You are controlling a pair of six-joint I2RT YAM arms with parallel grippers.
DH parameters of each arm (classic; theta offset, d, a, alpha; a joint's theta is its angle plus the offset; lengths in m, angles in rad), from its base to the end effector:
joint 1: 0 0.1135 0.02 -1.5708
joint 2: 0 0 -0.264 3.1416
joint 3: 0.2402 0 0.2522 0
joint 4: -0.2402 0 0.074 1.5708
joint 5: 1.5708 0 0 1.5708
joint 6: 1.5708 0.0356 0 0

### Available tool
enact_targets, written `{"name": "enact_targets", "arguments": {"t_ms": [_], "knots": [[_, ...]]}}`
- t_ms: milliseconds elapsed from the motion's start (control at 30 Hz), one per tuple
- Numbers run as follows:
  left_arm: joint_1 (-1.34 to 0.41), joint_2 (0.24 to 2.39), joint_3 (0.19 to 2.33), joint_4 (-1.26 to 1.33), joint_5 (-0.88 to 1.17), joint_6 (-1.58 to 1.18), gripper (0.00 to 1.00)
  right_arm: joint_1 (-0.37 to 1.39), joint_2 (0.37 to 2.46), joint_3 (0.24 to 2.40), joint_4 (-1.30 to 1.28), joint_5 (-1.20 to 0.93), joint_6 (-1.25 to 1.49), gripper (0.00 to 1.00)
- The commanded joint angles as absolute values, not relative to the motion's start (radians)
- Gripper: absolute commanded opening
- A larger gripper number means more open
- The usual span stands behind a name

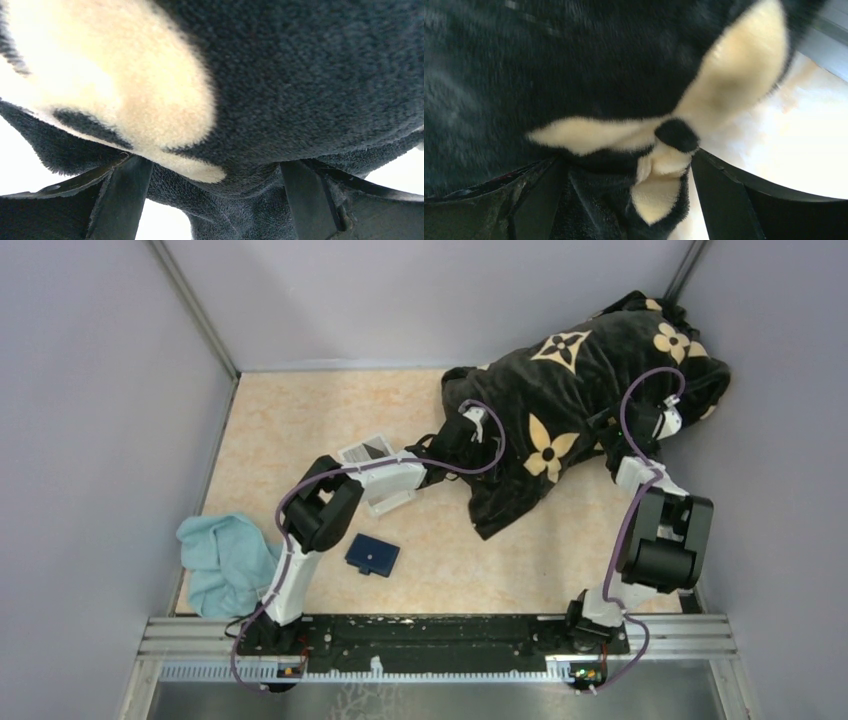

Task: Put the credit cards into the card holder
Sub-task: Adjust the distractor at the corner of the board.

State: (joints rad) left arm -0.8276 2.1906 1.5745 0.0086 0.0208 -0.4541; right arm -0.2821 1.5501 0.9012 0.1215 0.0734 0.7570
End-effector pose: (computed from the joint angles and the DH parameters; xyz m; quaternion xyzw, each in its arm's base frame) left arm 0.3364 -0.3671 0.1733 0.1693 0.8699 -0.2843 0.3658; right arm 0.3264 -0.0973 0.2221 0.4460 0.7430 0.0862 0.4915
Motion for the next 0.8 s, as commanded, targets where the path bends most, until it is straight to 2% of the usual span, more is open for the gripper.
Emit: {"name": "enact_targets", "arguments": {"t_ms": [0, 100, 167, 200, 233, 267, 333, 500, 767], "knots": [[-0.812, 2.255, 1.580, 0.031, 0.078, -0.479, 0.99, -0.319, 1.689, 0.998, 0.370, -0.051, 0.796, 0.93], [-0.810, 2.283, 1.579, 0.039, 0.093, -0.486, 0.98, -0.332, 1.781, 1.024, 0.526, -0.163, 0.829, 0.92], [-0.810, 2.302, 1.588, 0.041, 0.103, -0.492, 0.97, -0.333, 1.830, 1.059, 0.609, -0.241, 0.841, 0.81], [-0.810, 2.312, 1.594, 0.039, 0.108, -0.494, 0.96, -0.332, 1.850, 1.076, 0.665, -0.289, 0.851, 0.70], [-0.810, 2.322, 1.598, 0.038, 0.114, -0.498, 0.95, -0.332, 1.870, 1.099, 0.690, -0.333, 0.854, 0.44], [-0.809, 2.331, 1.601, 0.039, 0.120, -0.501, 0.94, -0.329, 1.873, 1.133, 0.694, -0.373, 0.854, 0.24], [-0.808, 2.356, 1.613, 0.035, 0.134, -0.509, 0.91, -0.312, 1.839, 1.168, 0.659, -0.381, 0.814, 0.01], [-0.806, 2.417, 1.676, 0.019, 0.188, -0.522, 0.85, -0.239, 1.667, 1.239, 0.509, -0.282, 0.612, 0.00], [-0.814, 2.591, 2.015, -0.077, 0.299, -0.562, 0.78, -0.224, 1.510, 1.353, 0.469, -0.279, 0.576, 0.00]]}}
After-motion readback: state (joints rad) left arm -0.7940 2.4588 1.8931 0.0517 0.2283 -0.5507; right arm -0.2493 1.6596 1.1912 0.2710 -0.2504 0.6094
